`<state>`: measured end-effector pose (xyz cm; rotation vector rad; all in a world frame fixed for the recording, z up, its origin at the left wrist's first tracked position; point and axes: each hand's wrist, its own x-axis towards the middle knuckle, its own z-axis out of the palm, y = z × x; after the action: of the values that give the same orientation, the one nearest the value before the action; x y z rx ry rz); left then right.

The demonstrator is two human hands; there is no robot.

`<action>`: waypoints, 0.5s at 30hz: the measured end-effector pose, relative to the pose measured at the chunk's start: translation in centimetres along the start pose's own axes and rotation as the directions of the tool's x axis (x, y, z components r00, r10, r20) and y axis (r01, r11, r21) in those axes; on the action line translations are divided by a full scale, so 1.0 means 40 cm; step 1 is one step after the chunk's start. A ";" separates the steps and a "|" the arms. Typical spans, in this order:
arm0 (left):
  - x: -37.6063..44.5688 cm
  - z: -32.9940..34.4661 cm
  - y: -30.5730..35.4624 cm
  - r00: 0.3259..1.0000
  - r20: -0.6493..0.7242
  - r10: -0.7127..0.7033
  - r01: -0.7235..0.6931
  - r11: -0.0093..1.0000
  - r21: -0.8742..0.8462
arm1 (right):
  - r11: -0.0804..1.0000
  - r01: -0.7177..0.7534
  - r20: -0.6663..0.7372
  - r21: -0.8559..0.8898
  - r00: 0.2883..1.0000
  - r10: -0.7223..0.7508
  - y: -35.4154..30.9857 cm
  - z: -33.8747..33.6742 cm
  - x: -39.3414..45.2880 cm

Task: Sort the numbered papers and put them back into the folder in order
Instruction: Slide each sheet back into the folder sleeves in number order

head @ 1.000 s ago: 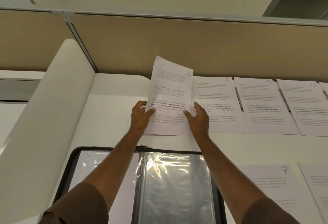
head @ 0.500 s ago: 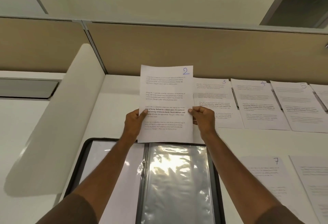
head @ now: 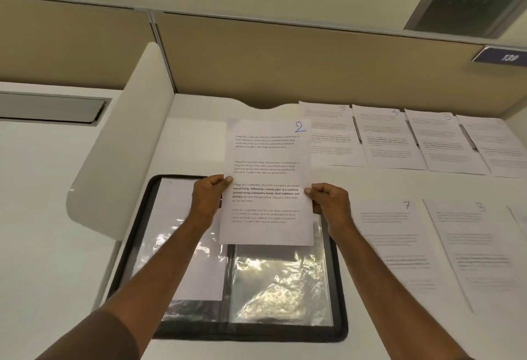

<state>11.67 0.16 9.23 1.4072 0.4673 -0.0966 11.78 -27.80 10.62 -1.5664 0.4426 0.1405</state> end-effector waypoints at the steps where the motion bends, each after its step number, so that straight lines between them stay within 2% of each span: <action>1: -0.021 -0.007 -0.014 1.000 0.003 -0.009 0.009 1.000 -0.006 | 1.000 -0.007 -0.001 0.006 1.000 0.007 0.013 -0.007 -0.028; 15: -0.301 -0.069 -0.178 0.990 -0.026 -0.139 0.140 0.988 0.070 | 0.980 -0.198 0.074 0.021 0.978 0.195 0.200 -0.108 -0.335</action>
<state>-2.35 -0.92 6.86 1.4464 0.5846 -0.2141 -4.17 -29.36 8.19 -1.4831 0.5405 0.3402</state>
